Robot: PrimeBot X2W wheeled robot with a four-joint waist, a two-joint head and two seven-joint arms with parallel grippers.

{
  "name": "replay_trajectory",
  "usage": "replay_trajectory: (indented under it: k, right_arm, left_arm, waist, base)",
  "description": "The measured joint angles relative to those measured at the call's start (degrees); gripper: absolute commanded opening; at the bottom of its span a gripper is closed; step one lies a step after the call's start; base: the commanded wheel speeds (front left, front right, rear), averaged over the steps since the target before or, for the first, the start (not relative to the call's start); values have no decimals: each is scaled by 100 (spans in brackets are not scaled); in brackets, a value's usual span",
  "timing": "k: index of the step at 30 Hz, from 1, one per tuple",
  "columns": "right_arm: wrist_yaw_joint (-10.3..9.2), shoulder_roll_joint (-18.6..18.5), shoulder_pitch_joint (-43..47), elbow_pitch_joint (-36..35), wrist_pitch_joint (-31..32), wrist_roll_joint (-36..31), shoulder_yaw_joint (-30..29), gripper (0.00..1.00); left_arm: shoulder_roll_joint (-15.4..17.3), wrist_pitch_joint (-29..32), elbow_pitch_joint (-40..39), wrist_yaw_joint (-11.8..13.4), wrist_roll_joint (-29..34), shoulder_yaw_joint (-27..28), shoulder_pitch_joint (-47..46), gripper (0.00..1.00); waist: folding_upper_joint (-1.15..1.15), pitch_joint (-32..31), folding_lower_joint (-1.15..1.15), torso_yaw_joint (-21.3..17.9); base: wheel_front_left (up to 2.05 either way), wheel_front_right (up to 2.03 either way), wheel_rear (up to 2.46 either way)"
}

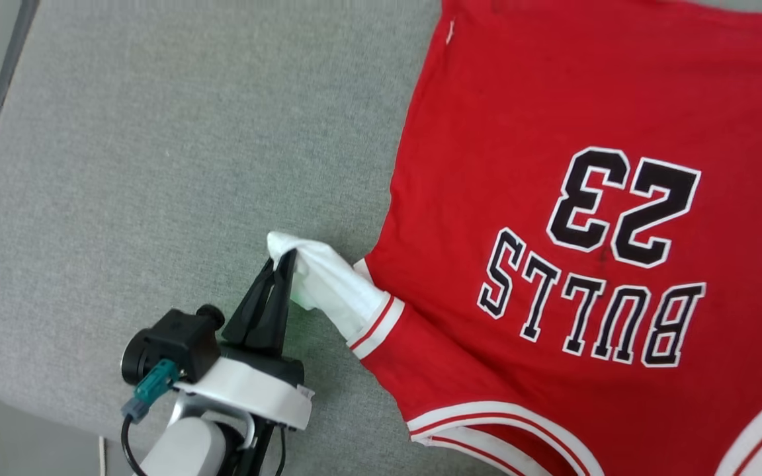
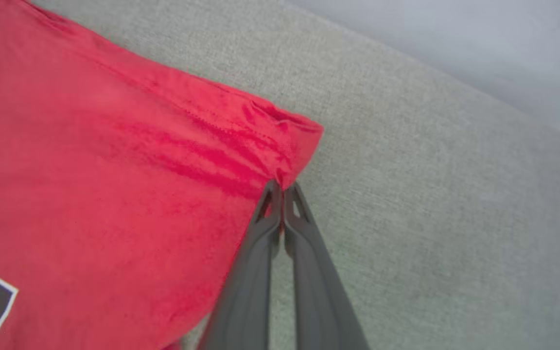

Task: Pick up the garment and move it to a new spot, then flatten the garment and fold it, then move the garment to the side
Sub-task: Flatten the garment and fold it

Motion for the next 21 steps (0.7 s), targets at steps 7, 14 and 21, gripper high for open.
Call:
replay_trajectory:
  k: [7,14,21]
  right_arm:
    - [0,-552,1021,-820,-501,711,210,0]
    - [0,-990,2744,-1699,-878,1101,-146,0]
    - [0,-869,4699,-2448,-1105,1101,-1078,0]
  left_arm:
    - [81,-1,76,59,-13,119,404,0]
    - [201,-1,91,212,-70,266,852,0]
    - [338,18,93,303,-111,332,1092,0]
  waist:
    - [0,-642,0,-226]
    - [0,-1195,0,-593]
    - [0,-1623,-1,-966]
  base:
    - [0,0,0]
    - [0,0,0]
    - [0,0,0]
